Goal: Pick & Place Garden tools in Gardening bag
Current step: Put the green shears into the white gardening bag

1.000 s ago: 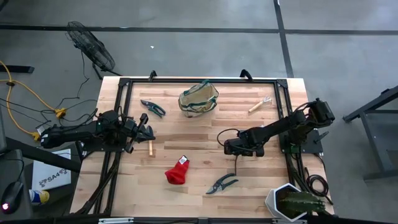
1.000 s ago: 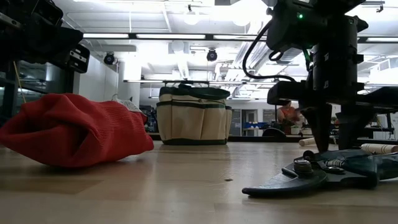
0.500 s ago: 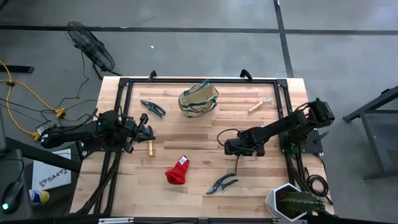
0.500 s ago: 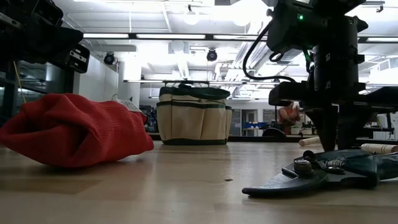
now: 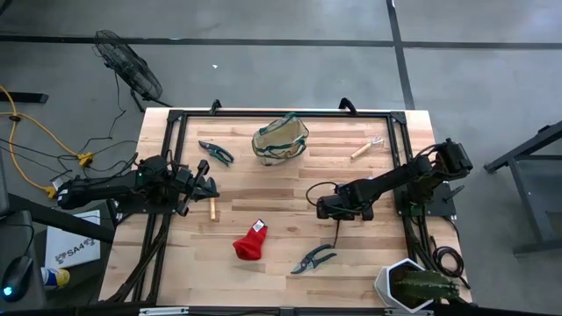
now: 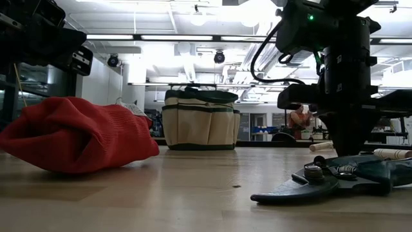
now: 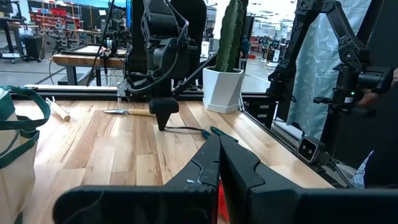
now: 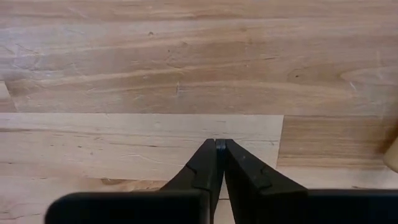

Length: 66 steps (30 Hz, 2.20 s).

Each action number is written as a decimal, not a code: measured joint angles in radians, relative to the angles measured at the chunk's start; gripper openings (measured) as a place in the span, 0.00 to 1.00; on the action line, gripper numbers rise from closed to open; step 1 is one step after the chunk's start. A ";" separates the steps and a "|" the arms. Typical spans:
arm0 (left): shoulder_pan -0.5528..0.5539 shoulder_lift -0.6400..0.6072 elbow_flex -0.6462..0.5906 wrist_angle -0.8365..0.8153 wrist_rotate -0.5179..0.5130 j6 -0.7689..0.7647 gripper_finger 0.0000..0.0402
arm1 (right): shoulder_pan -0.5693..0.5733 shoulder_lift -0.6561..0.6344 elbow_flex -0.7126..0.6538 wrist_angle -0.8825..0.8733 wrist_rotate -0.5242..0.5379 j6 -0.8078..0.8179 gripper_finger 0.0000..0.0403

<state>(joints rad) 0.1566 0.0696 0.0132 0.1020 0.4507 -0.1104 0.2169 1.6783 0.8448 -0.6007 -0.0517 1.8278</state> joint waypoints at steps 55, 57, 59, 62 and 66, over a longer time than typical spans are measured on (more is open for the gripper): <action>0.000 0.000 0.000 0.000 0.000 0.000 0.00 | -0.248 -0.399 0.328 0.058 0.280 -0.945 0.01; 0.000 0.000 0.000 0.000 0.000 0.000 0.00 | -0.276 -0.399 0.354 0.059 0.263 -1.004 0.01; 0.000 0.000 0.000 0.000 0.000 0.000 0.00 | -0.305 -0.399 0.373 0.057 0.251 -1.052 0.01; 0.000 0.000 0.000 0.000 0.000 0.000 0.00 | -0.348 -0.399 0.396 0.058 0.224 -1.117 0.01; 0.000 0.000 0.000 0.000 0.000 0.000 0.00 | -0.402 -0.399 0.413 0.056 0.179 -1.191 0.01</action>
<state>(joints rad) 0.1570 0.0696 0.0132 0.1017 0.4508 -0.1101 -0.1850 1.2789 1.2573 -0.5442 0.1273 0.6369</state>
